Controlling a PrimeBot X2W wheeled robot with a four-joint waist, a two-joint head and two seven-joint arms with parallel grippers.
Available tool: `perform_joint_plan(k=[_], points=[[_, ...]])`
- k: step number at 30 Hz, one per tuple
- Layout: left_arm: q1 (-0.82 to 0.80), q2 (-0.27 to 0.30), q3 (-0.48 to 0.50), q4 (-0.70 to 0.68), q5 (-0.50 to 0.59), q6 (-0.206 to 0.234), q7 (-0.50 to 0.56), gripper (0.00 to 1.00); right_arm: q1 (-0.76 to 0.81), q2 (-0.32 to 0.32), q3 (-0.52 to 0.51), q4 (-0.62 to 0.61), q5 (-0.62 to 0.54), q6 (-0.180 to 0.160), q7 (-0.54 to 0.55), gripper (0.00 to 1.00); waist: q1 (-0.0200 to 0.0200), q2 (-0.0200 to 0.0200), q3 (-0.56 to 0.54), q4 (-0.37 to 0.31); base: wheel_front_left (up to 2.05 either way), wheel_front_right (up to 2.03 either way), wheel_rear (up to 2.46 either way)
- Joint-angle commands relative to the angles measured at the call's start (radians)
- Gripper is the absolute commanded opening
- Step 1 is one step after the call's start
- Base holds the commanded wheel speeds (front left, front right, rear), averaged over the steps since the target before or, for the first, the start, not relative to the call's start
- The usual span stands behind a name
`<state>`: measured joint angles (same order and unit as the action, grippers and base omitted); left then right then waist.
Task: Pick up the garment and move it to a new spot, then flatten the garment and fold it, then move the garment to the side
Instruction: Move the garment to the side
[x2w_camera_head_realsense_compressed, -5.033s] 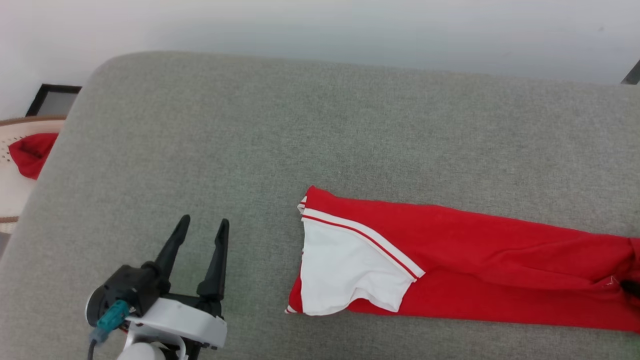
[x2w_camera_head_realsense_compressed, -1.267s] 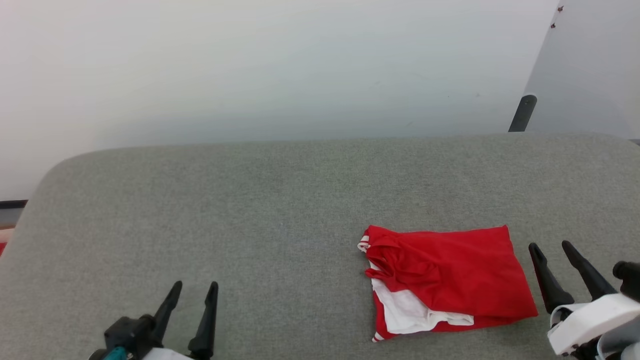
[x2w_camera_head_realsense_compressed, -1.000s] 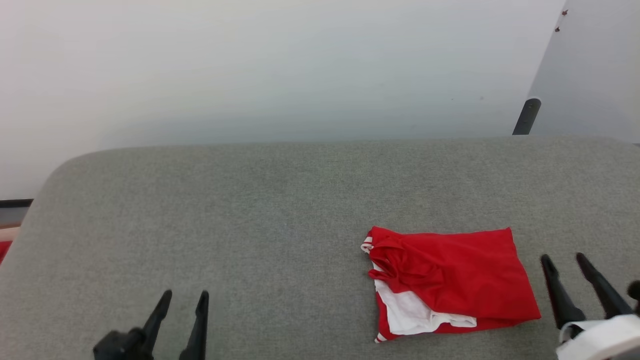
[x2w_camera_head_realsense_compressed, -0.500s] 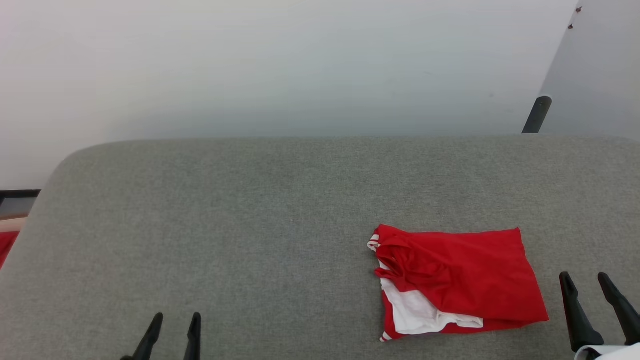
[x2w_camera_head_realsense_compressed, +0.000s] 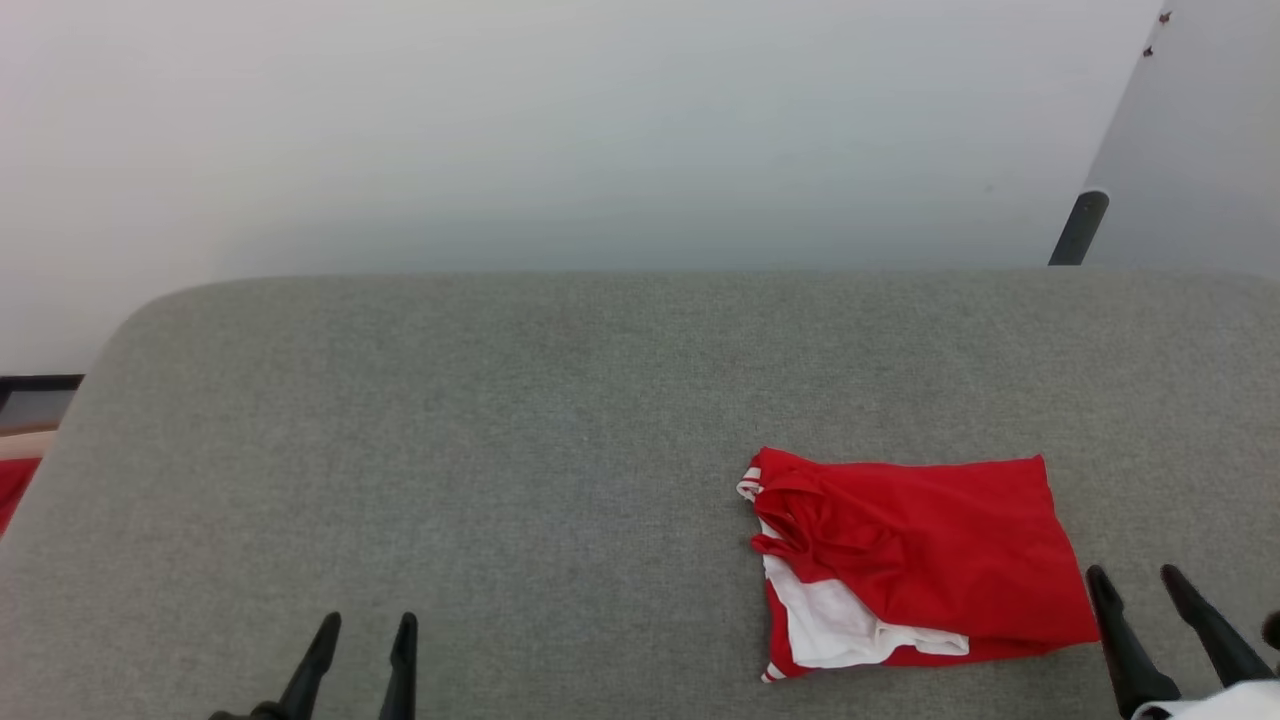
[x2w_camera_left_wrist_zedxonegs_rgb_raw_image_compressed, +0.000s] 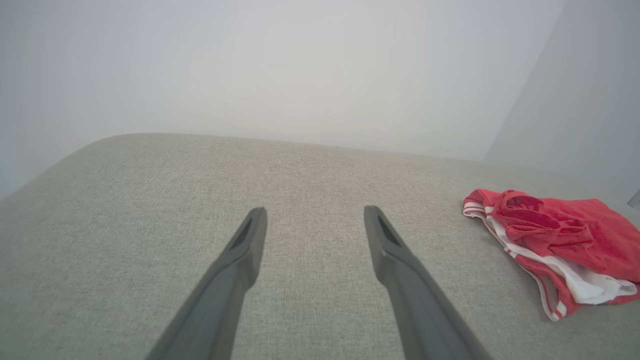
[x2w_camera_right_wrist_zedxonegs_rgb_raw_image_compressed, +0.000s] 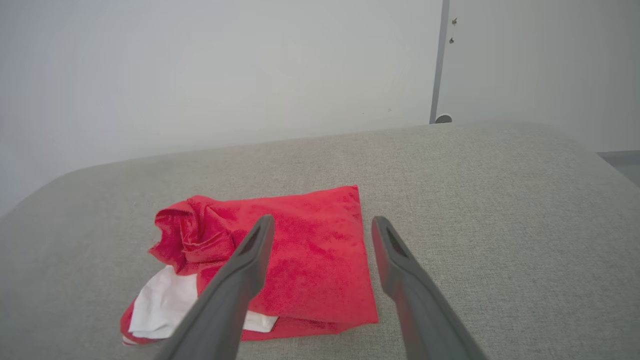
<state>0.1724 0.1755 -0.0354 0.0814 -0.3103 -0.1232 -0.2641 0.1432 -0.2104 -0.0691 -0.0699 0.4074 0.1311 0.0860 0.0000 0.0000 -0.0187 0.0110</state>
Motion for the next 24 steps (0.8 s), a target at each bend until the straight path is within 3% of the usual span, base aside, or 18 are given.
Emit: perform_joint_plan(k=[1,5,16,19,24], points=[[-0.007,-0.004,0.001,-0.004,0.001,0.003,0.001,1.00,-0.022,-0.013,0.003,0.003,-0.008,-0.001,0.011,1.00,0.0000,0.0000,0.006,-0.004,0.00,0.00,0.00],[-0.024,-0.006,-0.010,-0.004,0.003,0.003,0.001,1.00,-0.110,-0.059,0.034,0.039,0.015,-0.001,0.159,1.00,0.0000,0.0000,0.032,-0.005,0.00,0.00,0.00],[-0.167,-0.009,-0.074,0.023,0.017,-0.005,0.001,1.00,-0.395,-0.221,0.105,0.163,0.190,-0.001,0.808,1.00,0.0000,0.0000,0.179,0.037,0.00,0.00,0.00],[-0.215,-0.008,-0.090,0.035,0.021,-0.007,0.001,1.00,-0.449,-0.241,0.100,0.188,0.193,-0.001,0.902,1.00,0.0000,0.0000,0.222,0.051,0.00,0.00,0.00],[-0.280,-0.015,-0.113,0.048,0.018,-0.007,0.001,1.00,-0.495,-0.228,0.094,0.247,0.167,-0.001,0.954,1.00,0.0000,0.0000,0.283,0.071,0.00,0.00,0.00]])
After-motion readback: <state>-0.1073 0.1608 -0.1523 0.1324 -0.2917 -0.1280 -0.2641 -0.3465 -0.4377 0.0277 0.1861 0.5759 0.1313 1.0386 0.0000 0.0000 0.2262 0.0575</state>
